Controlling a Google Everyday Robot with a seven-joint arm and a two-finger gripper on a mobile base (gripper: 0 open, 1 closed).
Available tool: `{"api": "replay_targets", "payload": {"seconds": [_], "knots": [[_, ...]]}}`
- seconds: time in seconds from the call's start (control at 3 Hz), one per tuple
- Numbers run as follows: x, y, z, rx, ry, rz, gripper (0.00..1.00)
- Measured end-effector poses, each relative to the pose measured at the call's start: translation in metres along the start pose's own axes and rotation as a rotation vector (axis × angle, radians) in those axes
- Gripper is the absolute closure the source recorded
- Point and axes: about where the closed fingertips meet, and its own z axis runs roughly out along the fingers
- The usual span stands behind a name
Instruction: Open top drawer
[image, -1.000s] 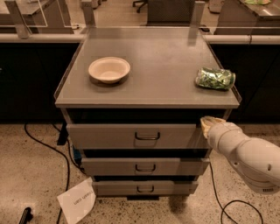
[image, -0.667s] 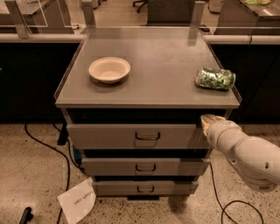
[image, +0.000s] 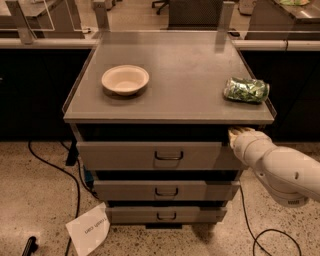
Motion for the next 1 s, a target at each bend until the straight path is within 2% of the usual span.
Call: {"api": "replay_targets", "payload": {"seconds": [0.67, 1.0], "knots": [[0.035, -0.010, 0.028, 0.036, 0.109, 0.066, 1.00], [0.031, -0.011, 0.027, 0.036, 0.109, 0.066, 1.00]]}}
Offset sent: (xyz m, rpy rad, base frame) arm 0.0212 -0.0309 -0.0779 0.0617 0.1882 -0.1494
